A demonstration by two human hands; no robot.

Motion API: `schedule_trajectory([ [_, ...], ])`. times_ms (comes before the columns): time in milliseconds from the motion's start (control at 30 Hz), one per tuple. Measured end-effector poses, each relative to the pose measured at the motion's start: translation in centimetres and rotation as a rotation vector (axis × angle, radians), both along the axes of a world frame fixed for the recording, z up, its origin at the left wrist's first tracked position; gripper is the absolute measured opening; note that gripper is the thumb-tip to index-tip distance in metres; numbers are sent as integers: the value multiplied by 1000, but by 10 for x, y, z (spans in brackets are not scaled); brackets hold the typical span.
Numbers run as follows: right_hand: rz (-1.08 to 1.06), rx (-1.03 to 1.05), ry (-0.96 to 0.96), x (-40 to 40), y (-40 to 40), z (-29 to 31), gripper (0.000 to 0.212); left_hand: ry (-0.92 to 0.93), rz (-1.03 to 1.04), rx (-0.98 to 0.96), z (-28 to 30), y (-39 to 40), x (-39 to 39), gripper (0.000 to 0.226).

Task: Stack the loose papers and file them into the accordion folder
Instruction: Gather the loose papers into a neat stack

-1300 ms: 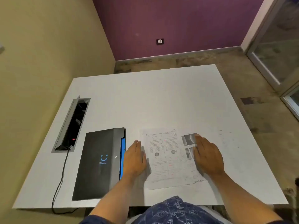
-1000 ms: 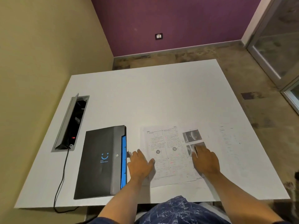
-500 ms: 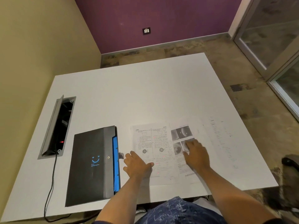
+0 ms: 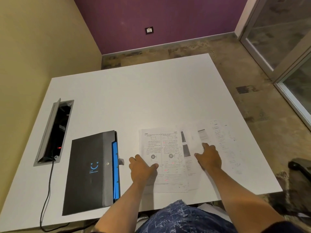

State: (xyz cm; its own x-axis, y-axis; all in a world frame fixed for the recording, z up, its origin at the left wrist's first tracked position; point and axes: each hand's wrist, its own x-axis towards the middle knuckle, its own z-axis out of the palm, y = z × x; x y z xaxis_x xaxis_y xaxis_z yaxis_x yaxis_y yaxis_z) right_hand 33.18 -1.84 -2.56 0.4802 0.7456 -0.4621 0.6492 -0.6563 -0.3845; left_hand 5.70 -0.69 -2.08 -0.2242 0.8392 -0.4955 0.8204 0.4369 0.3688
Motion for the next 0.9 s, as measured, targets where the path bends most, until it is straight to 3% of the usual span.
schedule_trajectory([
  [100, 82, 84, 99, 0, -4, -1, 62, 4, -21, -12, 3, 3, 3, 92],
  [233, 28, 76, -196, 15, -8, -2, 75, 22, -45, -63, 6, 5, 6, 88],
  [300, -46, -10, -221, 25, -7, -1, 84, 30, -63, -72, 6, 5, 6, 87],
  [467, -71, -36, -196, 38, 3, 0, 63, 1, -79, -46, 4, 6, 8, 88],
  [667, -87, 65, 46, 31, 5, -7, 52, -45, -27, -56, 2, 12, 12, 87],
  [767, -68, 128, 143, 27, 5, -11, 47, 28, -43, -74, 3, 14, 13, 86],
  [900, 10, 125, -116, 26, 7, -5, 54, 104, -76, -27, 4, 14, 12, 80],
])
